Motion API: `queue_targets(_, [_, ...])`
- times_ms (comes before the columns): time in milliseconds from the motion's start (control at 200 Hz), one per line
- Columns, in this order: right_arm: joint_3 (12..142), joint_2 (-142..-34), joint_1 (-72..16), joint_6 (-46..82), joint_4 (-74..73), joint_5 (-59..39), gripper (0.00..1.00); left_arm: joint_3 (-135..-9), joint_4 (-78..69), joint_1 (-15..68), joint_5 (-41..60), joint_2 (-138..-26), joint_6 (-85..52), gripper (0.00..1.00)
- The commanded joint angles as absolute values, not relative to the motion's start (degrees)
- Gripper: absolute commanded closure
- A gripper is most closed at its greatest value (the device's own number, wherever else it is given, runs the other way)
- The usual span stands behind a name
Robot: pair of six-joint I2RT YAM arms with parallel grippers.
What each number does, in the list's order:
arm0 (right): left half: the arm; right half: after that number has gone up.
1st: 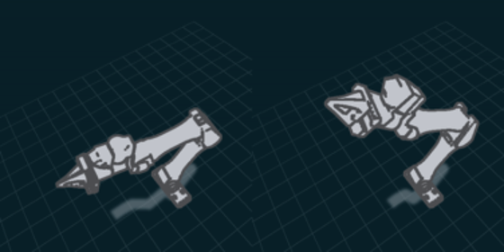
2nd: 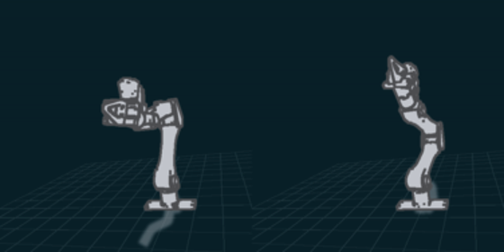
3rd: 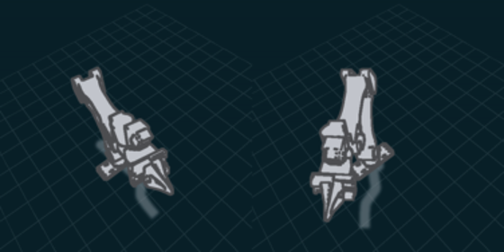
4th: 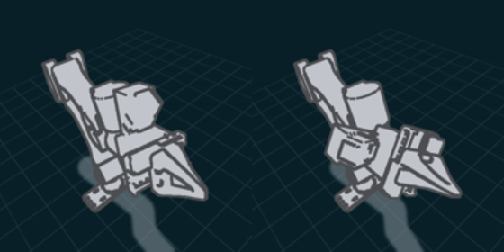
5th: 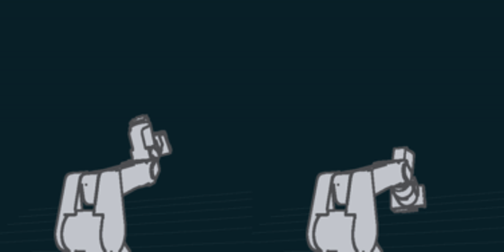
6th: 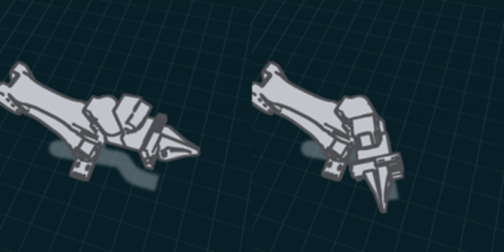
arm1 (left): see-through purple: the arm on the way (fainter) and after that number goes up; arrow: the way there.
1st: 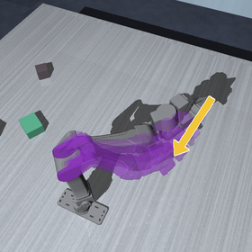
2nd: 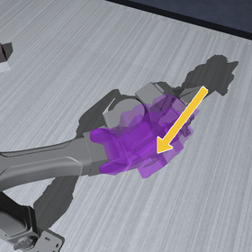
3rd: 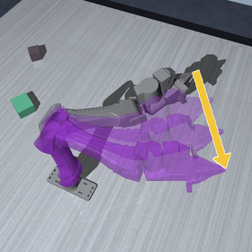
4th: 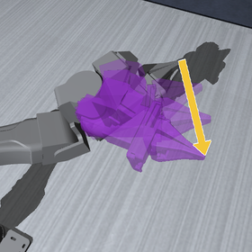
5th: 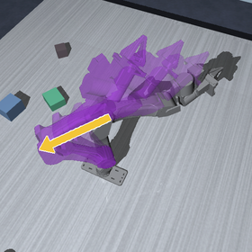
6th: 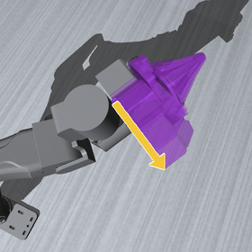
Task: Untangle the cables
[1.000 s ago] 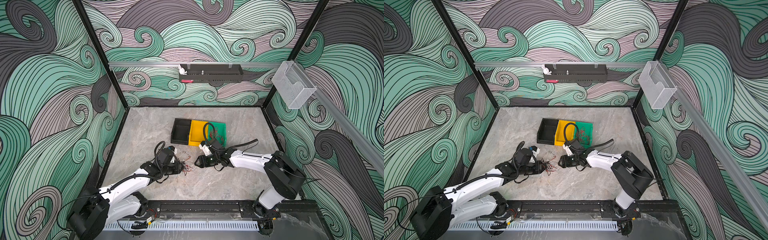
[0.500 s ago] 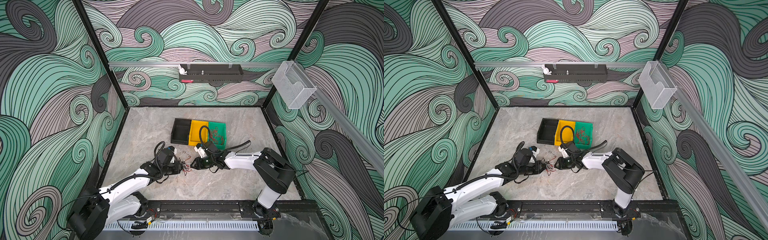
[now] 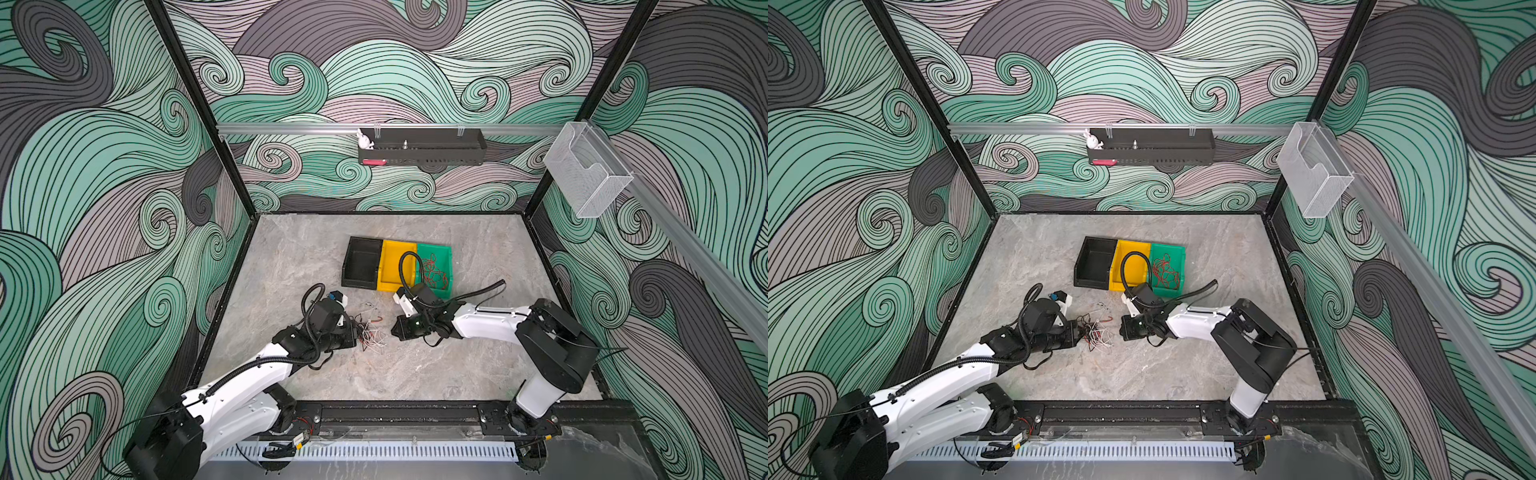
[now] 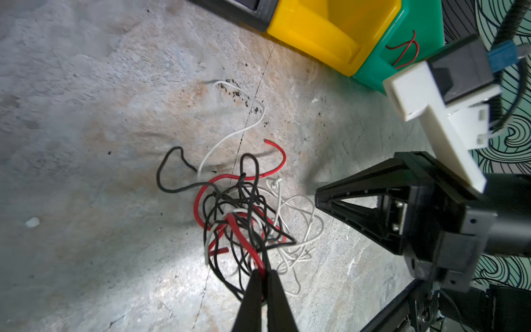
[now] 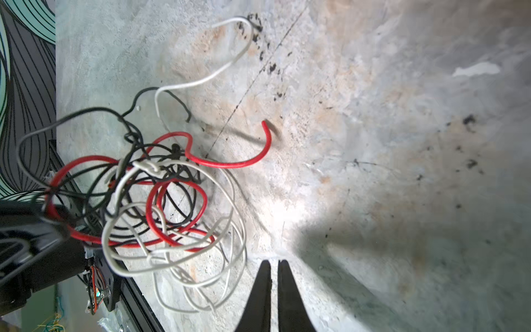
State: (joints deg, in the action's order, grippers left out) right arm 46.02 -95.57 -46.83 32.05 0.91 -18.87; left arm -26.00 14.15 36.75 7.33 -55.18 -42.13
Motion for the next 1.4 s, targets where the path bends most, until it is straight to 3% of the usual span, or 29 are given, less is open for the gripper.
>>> queue_targets(0, [44.54,-93.00,-47.11,30.30,3.35,-16.36,0.93,-26.02,16.94,36.39,4.93,-53.71,-42.71,0.93])
queue_targets(200, [43.66,-90.63,-47.27,28.97,1.37,-19.16,0.88,-25.93,16.22,36.39,6.47,-53.72,-43.15,0.93])
queue_targets(355, [44.96,-89.49,-48.74,26.26,-1.14,-21.10,0.67,-26.61,15.62,36.38,8.50,-55.42,-43.24,0.93])
queue_targets(796, [53.60,-97.31,-51.32,22.28,-2.92,-22.06,0.57,-26.54,15.20,36.39,8.96,-56.25,-43.42,0.93])
queue_targets(1041, [55.62,-101.34,-51.50,21.79,-3.03,-21.87,0.63,-26.63,15.42,36.35,8.59,-55.87,-43.28,0.93])
queue_targets(1191, [54.11,-100.15,-51.50,22.49,-3.38,-20.50,0.82,-26.36,15.90,36.38,7.80,-54.96,-43.41,0.93])
queue_targets(1396, [51.84,-97.90,-51.48,24.04,-3.41,-19.95,0.97,-26.19,16.98,36.39,6.69,-53.97,-43.58,0.93])
